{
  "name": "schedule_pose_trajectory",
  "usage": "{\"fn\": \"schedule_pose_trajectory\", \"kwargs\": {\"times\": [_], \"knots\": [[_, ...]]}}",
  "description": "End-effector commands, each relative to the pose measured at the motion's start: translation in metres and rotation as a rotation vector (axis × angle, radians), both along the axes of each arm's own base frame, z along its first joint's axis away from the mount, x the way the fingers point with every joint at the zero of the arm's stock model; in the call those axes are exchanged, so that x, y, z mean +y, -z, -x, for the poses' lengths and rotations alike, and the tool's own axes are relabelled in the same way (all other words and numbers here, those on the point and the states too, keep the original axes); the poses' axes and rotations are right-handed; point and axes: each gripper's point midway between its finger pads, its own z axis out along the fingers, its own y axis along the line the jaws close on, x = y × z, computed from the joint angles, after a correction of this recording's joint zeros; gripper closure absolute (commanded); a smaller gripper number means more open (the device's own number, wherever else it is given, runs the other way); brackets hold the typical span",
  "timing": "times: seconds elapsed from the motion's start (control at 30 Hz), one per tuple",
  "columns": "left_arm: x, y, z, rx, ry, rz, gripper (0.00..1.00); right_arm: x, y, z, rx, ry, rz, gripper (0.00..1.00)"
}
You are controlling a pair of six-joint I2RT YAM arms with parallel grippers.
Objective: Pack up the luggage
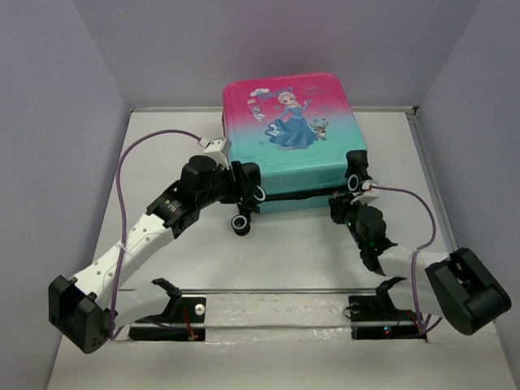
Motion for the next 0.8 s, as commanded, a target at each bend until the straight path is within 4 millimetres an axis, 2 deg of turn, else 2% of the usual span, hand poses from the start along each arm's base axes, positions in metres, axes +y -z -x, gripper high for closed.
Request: {"fn": "schedule_pose_trajectory", "kwargs": {"times": [0.0, 0.03, 0.17, 0.23, 0.27, 0.3, 0.33, 0.37, 0.4, 0.5, 0.53, 0.57, 0.6, 0.63, 0.7, 0.77], "knots": [[-0.024, -0.113, 0.009, -0.295, 0.136, 0.215, 0.94, 0.024, -0.051, -0.015, -0.177, -0.095, -0.035, 0.9], [-0.024, -0.112, 0.009, -0.293, 0.136, 0.214, 0.94, 0.024, -0.05, -0.015, -0.175, -0.096, -0.036, 0.93], [-0.03, -0.11, 0.005, -0.288, 0.147, 0.22, 0.94, 0.035, -0.047, -0.007, -0.155, -0.141, -0.062, 0.93], [-0.043, -0.117, 0.007, -0.278, 0.208, 0.258, 0.94, 0.071, -0.042, 0.016, -0.137, -0.22, -0.047, 0.93], [-0.046, -0.121, 0.003, -0.278, 0.206, 0.27, 0.94, 0.072, -0.039, 0.014, -0.123, -0.222, -0.028, 0.93], [-0.052, -0.125, 0.004, -0.276, 0.229, 0.291, 0.94, 0.085, -0.036, 0.021, -0.114, -0.246, -0.003, 0.93], [-0.061, -0.135, 0.004, -0.275, 0.263, 0.33, 0.94, 0.112, -0.029, 0.039, -0.096, -0.297, 0.035, 0.93], [-0.066, -0.135, 0.003, -0.266, 0.279, 0.34, 0.94, 0.131, -0.025, 0.054, -0.082, -0.34, 0.043, 0.93], [-0.069, -0.146, 0.002, -0.286, 0.283, 0.355, 0.94, 0.142, -0.022, 0.062, -0.056, -0.361, 0.018, 0.93], [-0.076, -0.152, -0.002, -0.29, 0.288, 0.365, 0.94, 0.18, -0.012, 0.082, -0.011, -0.443, 0.015, 0.93], [-0.079, -0.156, -0.006, -0.298, 0.287, 0.371, 0.94, 0.202, -0.005, 0.105, 0.009, -0.513, 0.037, 0.93], [-0.08, -0.159, -0.007, -0.295, 0.284, 0.382, 0.94, 0.215, -0.002, 0.113, 0.016, -0.54, 0.049, 0.93], [-0.084, -0.158, -0.008, -0.288, 0.295, 0.385, 0.94, 0.238, 0.0, 0.118, 0.022, -0.576, 0.056, 0.93], [-0.086, -0.161, -0.008, -0.287, 0.303, 0.393, 0.94, 0.253, 0.0, 0.127, 0.018, -0.615, 0.053, 0.93], [-0.089, -0.174, -0.007, -0.303, 0.317, 0.42, 0.94, 0.294, -0.014, 0.143, -0.024, -0.73, -0.054, 0.93], [-0.087, -0.181, -0.006, -0.315, 0.313, 0.43, 0.94, 0.317, -0.023, 0.151, -0.041, -0.788, -0.089, 0.93]]}}
